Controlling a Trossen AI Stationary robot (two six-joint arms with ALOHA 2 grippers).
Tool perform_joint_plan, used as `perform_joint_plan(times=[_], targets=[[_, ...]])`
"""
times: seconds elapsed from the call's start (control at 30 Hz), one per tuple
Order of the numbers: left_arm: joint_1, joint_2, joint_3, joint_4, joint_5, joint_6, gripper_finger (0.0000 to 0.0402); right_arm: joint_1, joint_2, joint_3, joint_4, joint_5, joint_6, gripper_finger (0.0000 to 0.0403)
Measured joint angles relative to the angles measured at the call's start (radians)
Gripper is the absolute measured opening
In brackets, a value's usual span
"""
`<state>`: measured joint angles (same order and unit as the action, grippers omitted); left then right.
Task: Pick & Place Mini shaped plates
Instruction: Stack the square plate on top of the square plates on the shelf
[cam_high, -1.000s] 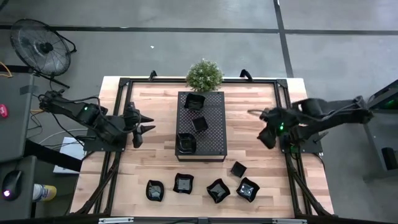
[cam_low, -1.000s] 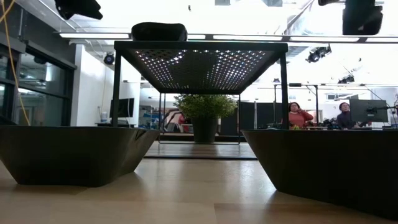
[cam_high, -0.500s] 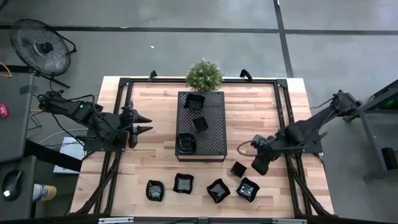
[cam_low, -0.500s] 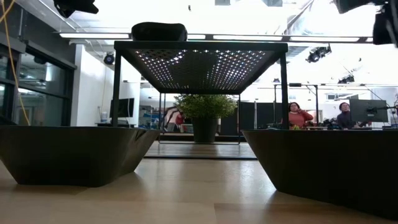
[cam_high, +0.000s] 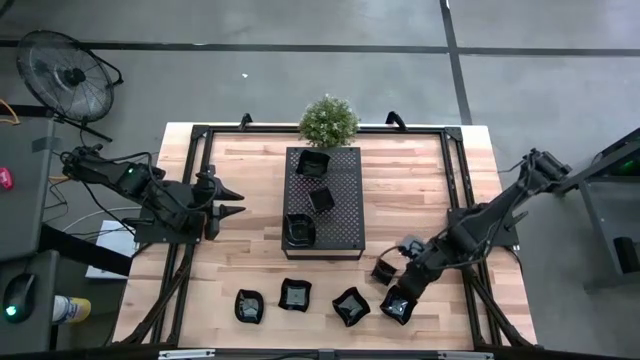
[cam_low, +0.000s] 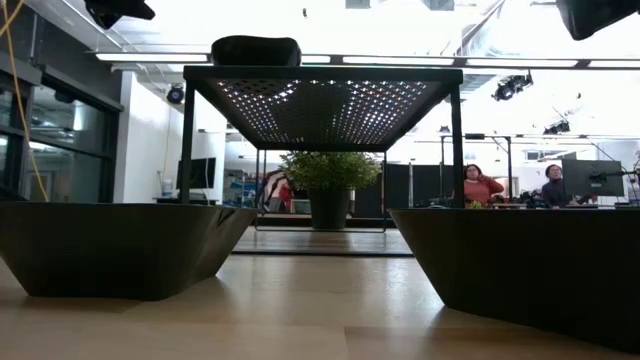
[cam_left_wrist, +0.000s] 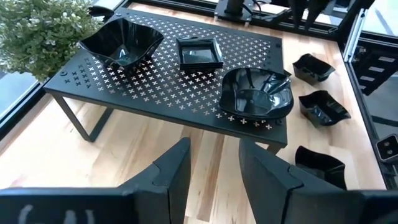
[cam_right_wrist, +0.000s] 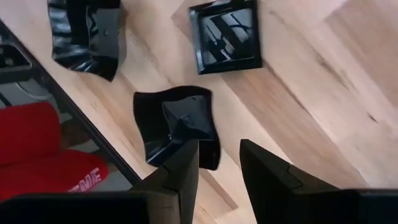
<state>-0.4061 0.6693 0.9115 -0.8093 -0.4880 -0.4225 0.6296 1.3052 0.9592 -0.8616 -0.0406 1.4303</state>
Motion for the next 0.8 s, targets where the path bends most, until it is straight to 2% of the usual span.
perform_joint_plan(times=[0.23,0.5,0.8], targets=[[0.000,0.000,0.000,0.000,0.000,0.000,0.0134,0.010,0.110,0.001,0.049,0.006,-0.046,0.0113],[0.000,0.000,0.000,0.000,0.000,0.000,0.0134,-0.050,0.194,0.001,0.073,0.042,-0.107,0.0113],[0.000,0.000,0.000,0.000,-0.001,-0.001,0.0133,-0.068,0.250,0.001,0.074,0.198,-0.339,0.0113]])
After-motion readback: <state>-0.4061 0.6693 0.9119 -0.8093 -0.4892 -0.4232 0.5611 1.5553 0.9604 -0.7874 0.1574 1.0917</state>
